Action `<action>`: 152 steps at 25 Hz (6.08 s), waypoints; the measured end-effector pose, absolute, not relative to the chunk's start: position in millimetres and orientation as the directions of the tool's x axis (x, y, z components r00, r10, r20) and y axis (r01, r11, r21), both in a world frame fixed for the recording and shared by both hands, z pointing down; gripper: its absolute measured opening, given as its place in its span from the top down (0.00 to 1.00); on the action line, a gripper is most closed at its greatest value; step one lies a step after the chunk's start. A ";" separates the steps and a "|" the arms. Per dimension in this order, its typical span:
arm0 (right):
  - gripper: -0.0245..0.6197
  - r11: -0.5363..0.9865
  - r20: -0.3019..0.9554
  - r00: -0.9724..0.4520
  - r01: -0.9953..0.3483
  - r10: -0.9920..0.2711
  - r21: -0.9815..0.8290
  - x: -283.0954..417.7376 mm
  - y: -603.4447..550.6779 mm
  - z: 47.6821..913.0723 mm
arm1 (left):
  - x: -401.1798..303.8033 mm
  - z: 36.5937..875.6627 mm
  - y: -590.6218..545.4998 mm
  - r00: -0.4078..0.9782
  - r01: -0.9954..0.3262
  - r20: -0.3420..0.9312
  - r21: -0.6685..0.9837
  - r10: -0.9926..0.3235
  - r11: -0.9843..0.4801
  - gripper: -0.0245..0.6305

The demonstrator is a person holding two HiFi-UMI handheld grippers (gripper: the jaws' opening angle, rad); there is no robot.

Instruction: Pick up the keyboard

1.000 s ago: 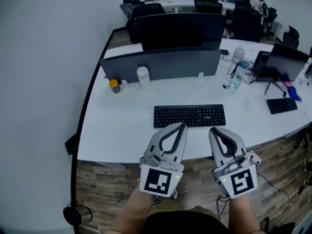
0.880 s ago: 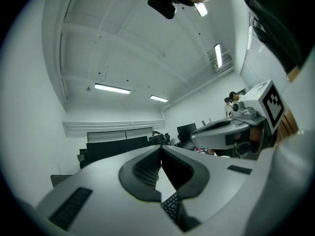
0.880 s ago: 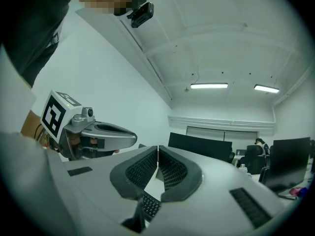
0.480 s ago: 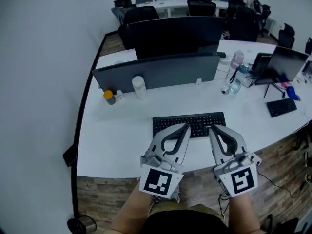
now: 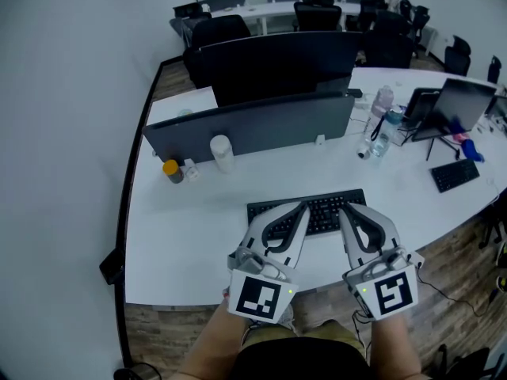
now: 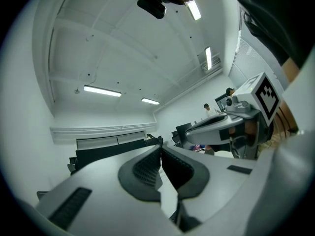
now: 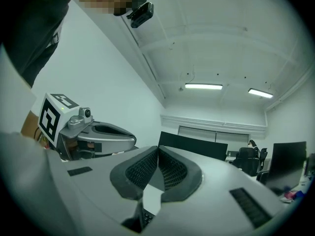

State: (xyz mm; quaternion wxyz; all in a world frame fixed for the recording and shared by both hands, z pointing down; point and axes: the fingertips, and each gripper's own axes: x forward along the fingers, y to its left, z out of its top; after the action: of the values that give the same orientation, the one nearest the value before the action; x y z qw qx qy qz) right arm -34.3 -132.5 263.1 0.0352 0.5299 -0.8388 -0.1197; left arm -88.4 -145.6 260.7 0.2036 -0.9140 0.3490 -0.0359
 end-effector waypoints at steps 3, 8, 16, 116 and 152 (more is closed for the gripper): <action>0.91 0.410 -0.078 -0.438 -0.881 -0.896 0.234 -40.5 -139.5 262.5 | -95.7 259.6 -152.9 0.743 -0.640 -0.098 -0.391 -0.662 -0.662 0.95; 0.91 0.439 -0.052 -0.465 -0.862 -0.884 0.252 -49.7 -145.2 267.9 | -104.7 261.4 -163.6 0.731 -0.657 -0.112 -0.383 -0.673 -0.649 0.95; 0.91 0.452 -0.021 -0.472 -0.856 -0.881 0.249 -48.8 -147.8 280.4 | -113.7 269.8 -172.0 0.713 -0.674 -0.099 -0.369 -0.694 -0.640 0.95; 0.53 0.445 0.664 -0.414 -0.885 -0.622 -0.135 177.7 -300.2 612.5 | -192.1 614.8 -293.8 0.366 -0.878 0.722 0.057 -0.587 -0.476 0.42; 0.52 0.290 0.746 -0.490 -0.871 -0.451 -0.397 185.4 -279.4 677.8 | -192.0 668.4 -279.2 0.405 -0.881 0.832 0.244 -0.379 -0.405 0.37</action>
State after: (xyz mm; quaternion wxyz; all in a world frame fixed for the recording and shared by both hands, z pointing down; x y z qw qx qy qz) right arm 185.4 -279.4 677.8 0.2575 0.4343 -0.7607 0.4080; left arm -192.0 -279.2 668.4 -0.3541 -0.7595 0.4150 -0.3543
